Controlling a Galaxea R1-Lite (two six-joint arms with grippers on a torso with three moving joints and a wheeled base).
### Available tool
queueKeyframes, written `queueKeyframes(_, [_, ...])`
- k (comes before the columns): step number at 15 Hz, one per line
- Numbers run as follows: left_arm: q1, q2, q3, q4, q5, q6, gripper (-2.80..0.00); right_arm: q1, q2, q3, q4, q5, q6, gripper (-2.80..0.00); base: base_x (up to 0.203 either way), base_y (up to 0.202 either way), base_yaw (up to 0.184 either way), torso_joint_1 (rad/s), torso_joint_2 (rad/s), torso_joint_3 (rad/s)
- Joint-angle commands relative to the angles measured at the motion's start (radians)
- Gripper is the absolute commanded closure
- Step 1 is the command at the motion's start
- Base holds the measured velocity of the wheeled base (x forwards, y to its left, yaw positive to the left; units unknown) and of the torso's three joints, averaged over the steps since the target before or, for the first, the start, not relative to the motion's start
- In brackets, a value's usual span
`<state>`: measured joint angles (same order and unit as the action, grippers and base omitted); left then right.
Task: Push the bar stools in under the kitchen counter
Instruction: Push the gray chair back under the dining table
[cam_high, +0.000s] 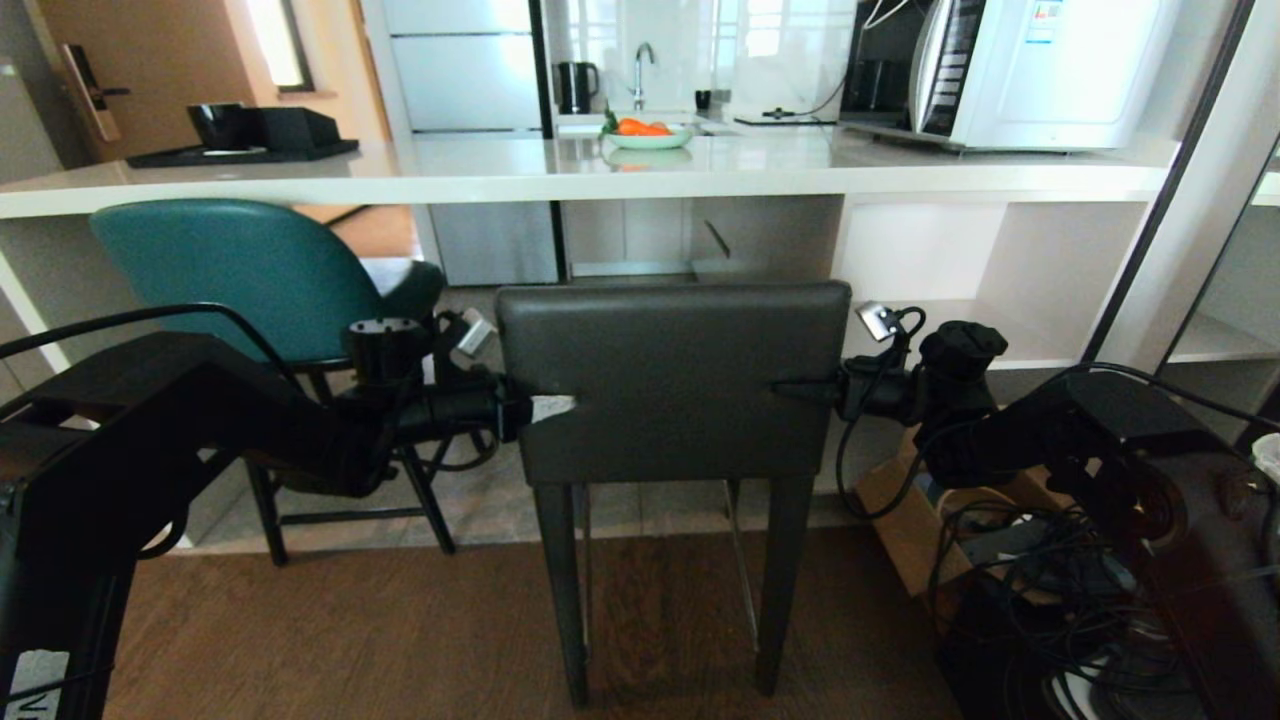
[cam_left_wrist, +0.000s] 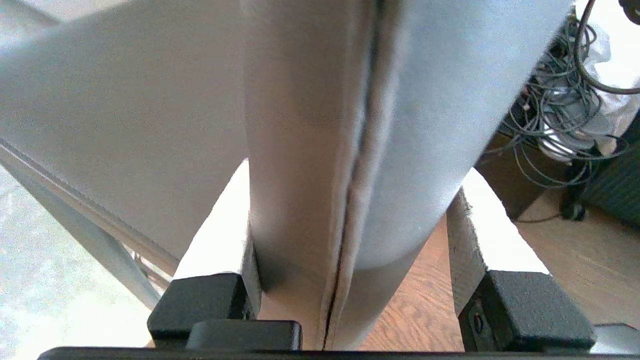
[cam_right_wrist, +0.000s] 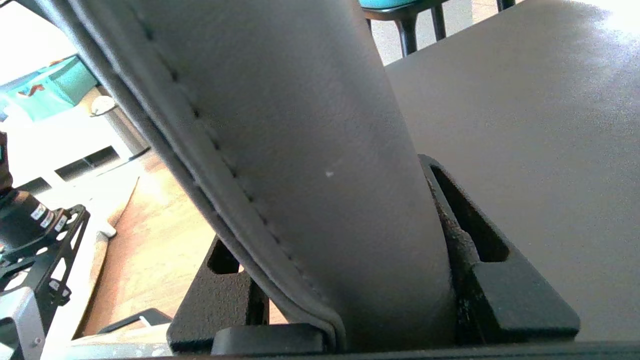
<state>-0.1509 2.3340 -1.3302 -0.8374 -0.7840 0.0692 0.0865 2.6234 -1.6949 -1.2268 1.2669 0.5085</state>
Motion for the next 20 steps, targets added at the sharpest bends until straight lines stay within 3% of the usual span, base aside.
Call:
queueKeyframes(1, [-0.007, 0.010, -0.001, -0.007, -0.008, -0.004, 0.00, 0.003, -0.006, 0.004, -0.017, 0.008, 0.001, 0.00, 0.000, 0.000, 0.000, 0.000, 0.00, 0.000])
queueKeyframes(3, [-0.031, 0.035, 0.004, -0.024, 0.002, -0.014, 0.00, 0.001, -0.002, 0.003, -0.022, 0.006, 0.010, 0.00, 0.000, 0.000, 0.000, 0.000, 0.00, 0.000])
queueKeyframes(7, [-0.049, 0.139, -0.043, -0.266, 0.078, -0.038, 0.00, 0.003, -0.002, -0.001, -0.019, 0.006, 0.012, 0.00, 0.000, 0.000, 0.000, 0.000, 0.00, 0.000])
queueKeyframes(15, [-0.041, 0.140, -0.058, -0.272, 0.080, -0.048, 0.00, 0.007, -0.001, -0.008, -0.007, 0.006, 0.017, 0.00, 0.000, 0.000, 0.000, 0.000, 0.00, 0.000])
queueKeyframes(20, [-0.042, 0.142, -0.058, -0.275, 0.078, -0.049, 0.00, 0.007, 0.006, -0.038, 0.023, -0.001, 0.021, 0.00, 0.177, 0.000, 0.000, -0.001, 0.00, 0.003])
